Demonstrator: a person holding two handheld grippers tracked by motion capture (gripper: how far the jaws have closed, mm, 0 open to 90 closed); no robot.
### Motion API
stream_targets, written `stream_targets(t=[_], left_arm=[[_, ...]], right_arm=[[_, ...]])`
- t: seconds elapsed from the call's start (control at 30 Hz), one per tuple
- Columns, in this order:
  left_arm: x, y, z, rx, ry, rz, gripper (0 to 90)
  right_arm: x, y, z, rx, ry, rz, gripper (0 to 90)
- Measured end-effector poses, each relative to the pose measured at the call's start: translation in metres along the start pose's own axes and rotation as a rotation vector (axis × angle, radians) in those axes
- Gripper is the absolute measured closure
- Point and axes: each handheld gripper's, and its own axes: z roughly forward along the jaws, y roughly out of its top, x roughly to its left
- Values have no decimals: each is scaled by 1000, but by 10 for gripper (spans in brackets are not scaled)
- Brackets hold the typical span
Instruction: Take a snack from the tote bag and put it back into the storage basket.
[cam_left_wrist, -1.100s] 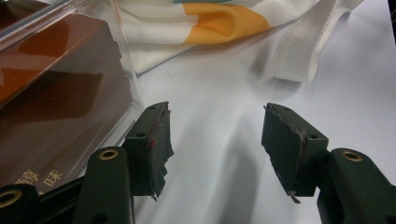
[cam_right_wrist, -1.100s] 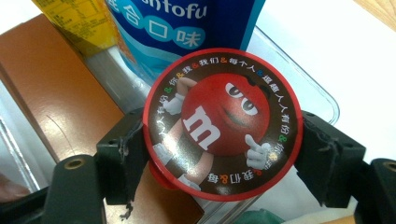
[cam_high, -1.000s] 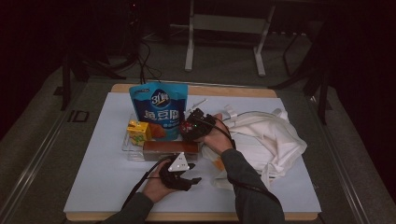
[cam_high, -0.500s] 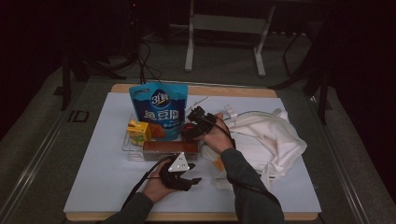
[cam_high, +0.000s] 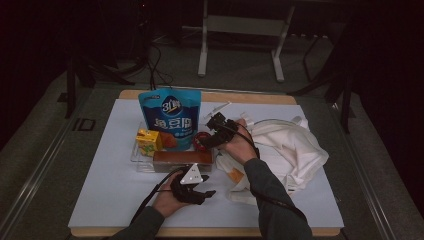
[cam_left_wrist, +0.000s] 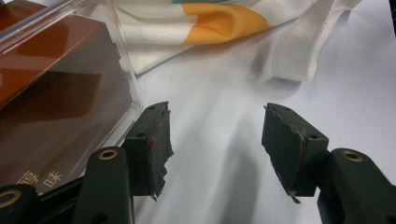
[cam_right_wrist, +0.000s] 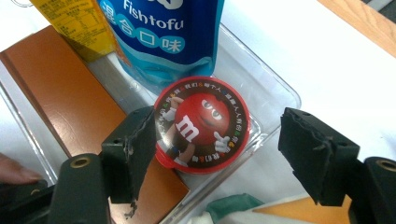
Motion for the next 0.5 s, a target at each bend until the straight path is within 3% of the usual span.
stream_targets(t=[0.3, 0.5], left_arm=[[0, 0, 0, 0, -2, -5, 421], [1, 0, 0, 0, -1, -6, 420]], right_arm=[[-2, -4, -12, -13, 23, -5, 308], [-2, -7, -20, -17, 14, -16, 308]])
